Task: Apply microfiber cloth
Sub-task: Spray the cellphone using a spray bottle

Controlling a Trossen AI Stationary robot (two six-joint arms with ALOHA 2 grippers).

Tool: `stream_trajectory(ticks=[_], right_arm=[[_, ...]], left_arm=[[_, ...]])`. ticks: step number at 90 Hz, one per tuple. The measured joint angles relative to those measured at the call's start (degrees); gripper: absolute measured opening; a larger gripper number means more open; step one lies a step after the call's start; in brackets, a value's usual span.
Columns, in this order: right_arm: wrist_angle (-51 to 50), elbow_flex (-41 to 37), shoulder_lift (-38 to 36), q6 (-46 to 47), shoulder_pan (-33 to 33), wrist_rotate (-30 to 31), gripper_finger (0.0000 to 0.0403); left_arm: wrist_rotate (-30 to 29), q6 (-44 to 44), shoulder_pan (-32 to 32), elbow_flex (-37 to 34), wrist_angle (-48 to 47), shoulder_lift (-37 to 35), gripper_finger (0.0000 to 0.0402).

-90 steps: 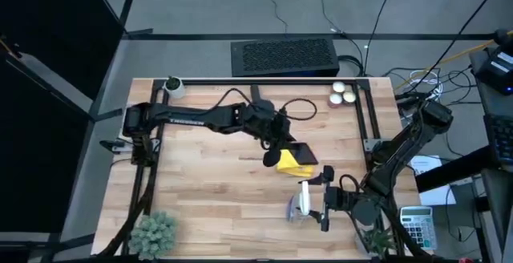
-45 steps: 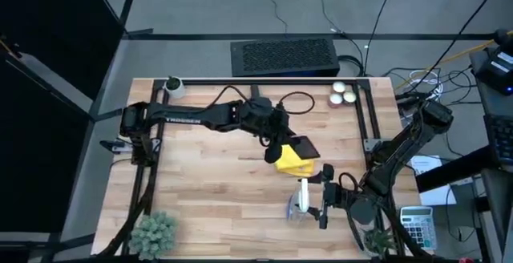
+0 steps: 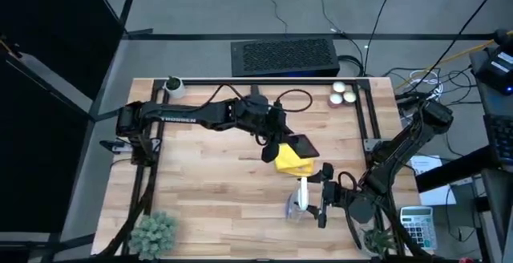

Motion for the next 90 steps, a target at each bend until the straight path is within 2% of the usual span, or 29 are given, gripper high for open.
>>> stream_trajectory(ticks=[19, 29, 38, 57, 75, 90], right_arm=[[0.0, 0.0, 0.0, 0.4, 0.0, -0.1, 0.0234], [0.0, 0.0, 0.0, 0.3, 0.0, -0.4, 0.0221], [-0.2, 0.0, 0.0, 0.8, 0.0, -0.3, 0.0228], [-0.5, 0.0, -0.2, 0.8, 0.0, -0.3, 0.0269], [-1.3, 0.0, -1.6, -0.6, 0.3, -9.7, 0.0297], [-3.3, 0.0, -2.7, 1.0, 1.0, -11.1, 0.0298]], left_arm=[[0.0, 0.0, 0.0, 0.0, 0.1, 0.0, 0.0018], [0.0, 0.0, 0.0, 0.0, 0.1, 0.0, 0.0018], [0.0, 0.2, 0.0, 0.0, 0.1, 0.0, 0.0018], [0.0, 2.1, 0.1, 0.0, -1.6, 0.0, 0.0018], [-1.6, 6.8, 0.4, -0.1, -5.9, 0.0, 0.0018], [-2.8, 8.3, 0.5, -0.1, -7.7, 0.1, 0.0018]])
